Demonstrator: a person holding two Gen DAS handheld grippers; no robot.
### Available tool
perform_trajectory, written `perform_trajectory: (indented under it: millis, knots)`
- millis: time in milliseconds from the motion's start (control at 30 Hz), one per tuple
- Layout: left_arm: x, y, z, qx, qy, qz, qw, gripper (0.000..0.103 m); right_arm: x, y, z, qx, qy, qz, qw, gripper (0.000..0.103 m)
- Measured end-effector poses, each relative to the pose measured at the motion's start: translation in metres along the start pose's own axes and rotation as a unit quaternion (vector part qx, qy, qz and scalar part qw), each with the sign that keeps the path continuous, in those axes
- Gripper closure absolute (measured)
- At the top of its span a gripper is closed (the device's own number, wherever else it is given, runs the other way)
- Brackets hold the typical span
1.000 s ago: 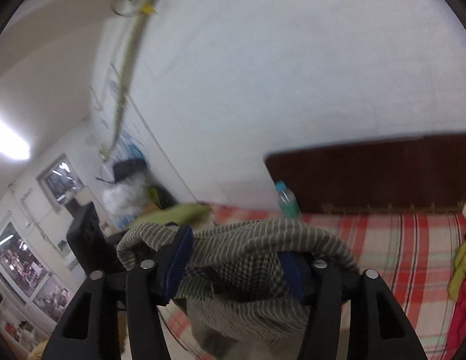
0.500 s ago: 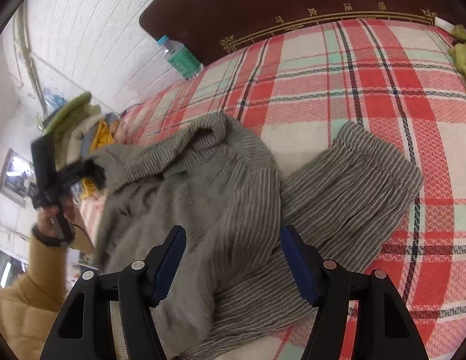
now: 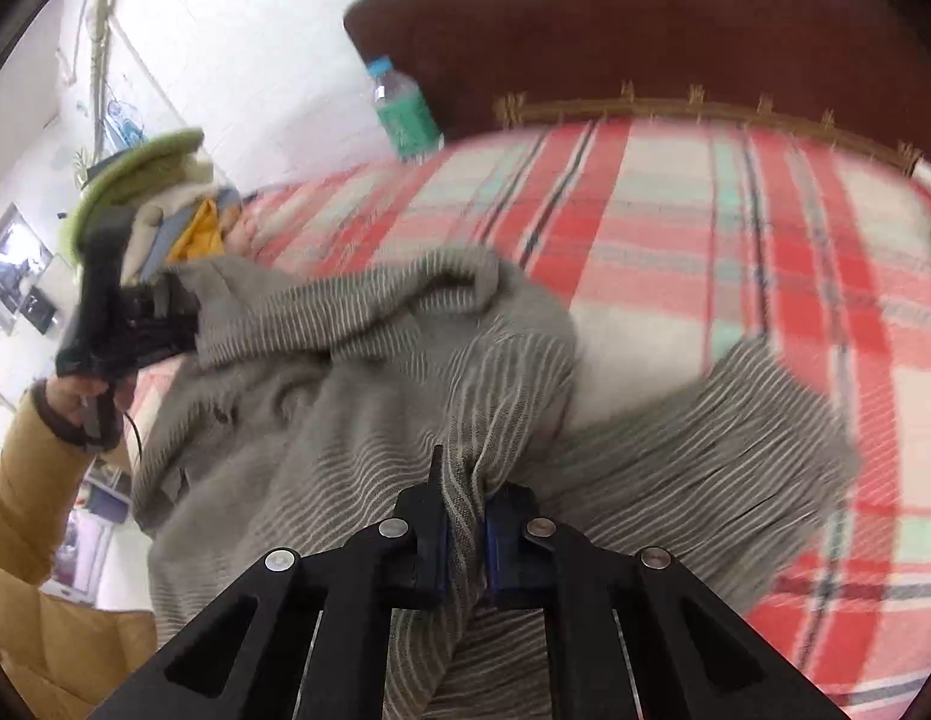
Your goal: Fold clothes
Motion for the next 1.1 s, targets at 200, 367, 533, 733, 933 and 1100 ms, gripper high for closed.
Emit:
perform_trajectory:
  millis: [200,367,533,733,933,1100]
  knots:
    - [-0.045,0.048,-0.004,-0.052,-0.057,0.063,0.9950,0.092,-0.090,0.077,0.004,-0.060,-0.095,0.096,0.989,0.097]
    - [-0.074,0.096,-0.009,-0.093,-0.084,0.110,0.9860,0.092,-0.132,0.142,0.015,-0.112,-0.193,0.138,0.965,0.097]
    - [-0.069,0.144,-0.026,-0.143,-0.068,0.140,0.9774,0.092,-0.123,0.195,0.050,-0.133,-0.298,0.142,0.935,0.096]
    - [-0.016,0.181,-0.038,-0.166,-0.029,0.120,0.9784,0.092,-0.047,0.218,0.107,-0.096,-0.309,0.093,0.941,0.094]
    - [0.054,0.186,-0.043,-0.181,-0.001,0.059,0.9816,0.092,0.042,0.214,0.143,-0.090,-0.322,0.029,0.942,0.094]
    - [0.089,0.178,-0.045,-0.191,-0.005,0.022,0.9814,0.087,0.081,0.193,0.175,-0.044,-0.311,-0.024,0.949,0.093]
Point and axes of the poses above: each gripper's, at about its wrist camera, not at the fingertips, and x roughly the way its jaws point, z to its right, y to its top, the point moved 6 cm from there along x, roughly the way its jaws point, and after that the axes turned 7 degrees about -x, right-handed, at the moved point
